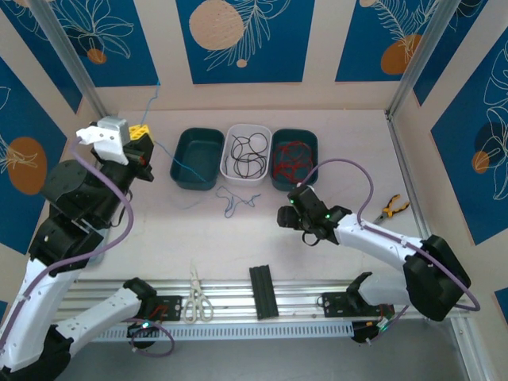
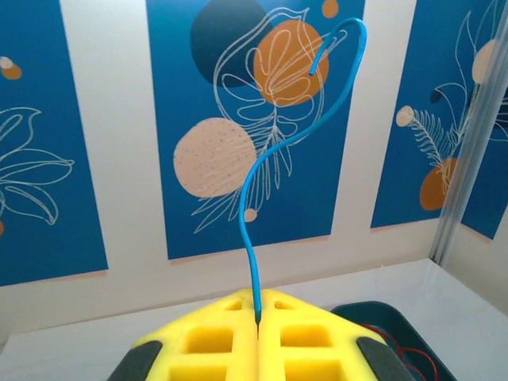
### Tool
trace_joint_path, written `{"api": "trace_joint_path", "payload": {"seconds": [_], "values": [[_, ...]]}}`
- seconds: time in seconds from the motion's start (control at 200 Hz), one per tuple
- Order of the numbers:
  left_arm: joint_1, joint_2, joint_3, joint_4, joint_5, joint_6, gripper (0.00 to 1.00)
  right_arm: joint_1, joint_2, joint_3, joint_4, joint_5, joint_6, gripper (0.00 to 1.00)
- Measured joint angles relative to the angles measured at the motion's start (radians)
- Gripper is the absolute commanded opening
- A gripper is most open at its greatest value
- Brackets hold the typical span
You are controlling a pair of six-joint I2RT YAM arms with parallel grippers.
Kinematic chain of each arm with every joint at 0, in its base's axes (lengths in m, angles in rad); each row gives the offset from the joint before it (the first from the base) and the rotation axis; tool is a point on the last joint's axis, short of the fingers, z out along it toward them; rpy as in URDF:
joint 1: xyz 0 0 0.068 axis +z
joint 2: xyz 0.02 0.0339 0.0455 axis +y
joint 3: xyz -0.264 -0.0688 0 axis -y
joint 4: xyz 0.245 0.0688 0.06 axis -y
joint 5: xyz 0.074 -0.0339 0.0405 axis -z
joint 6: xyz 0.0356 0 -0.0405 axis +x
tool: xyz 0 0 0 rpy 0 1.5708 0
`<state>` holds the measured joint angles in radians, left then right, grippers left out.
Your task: Untangle the cables
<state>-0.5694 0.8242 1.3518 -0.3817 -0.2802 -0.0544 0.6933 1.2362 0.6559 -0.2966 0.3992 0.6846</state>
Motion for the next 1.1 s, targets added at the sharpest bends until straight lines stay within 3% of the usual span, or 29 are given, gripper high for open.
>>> {"api": "trace_joint_path", "payload": {"seconds": [0.365, 0.455, 0.575, 1.1], "values": [[0.0, 0.136, 0.116, 0.032, 0.009, 0.046, 0.0, -0.003, -0.099, 0.0, -0.005, -0.001, -0.029, 0.79], [0.002, 0.182, 0.174, 0.058, -0.005, 0.083, 0.0, -0.009, -0.123, 0.0, -0.012, 0.01, -0.018, 0.95], [0.003, 0.264, 0.26, 0.096, -0.03, 0.137, 0.0, -0.016, -0.162, 0.0, -0.032, 0.032, -0.006, 1.0], [0.095, 0.692, 0.615, 0.241, -0.035, 0.267, 0.0, -0.1, -0.292, -0.03, -0.067, 0.072, 0.031, 0.99]]}}
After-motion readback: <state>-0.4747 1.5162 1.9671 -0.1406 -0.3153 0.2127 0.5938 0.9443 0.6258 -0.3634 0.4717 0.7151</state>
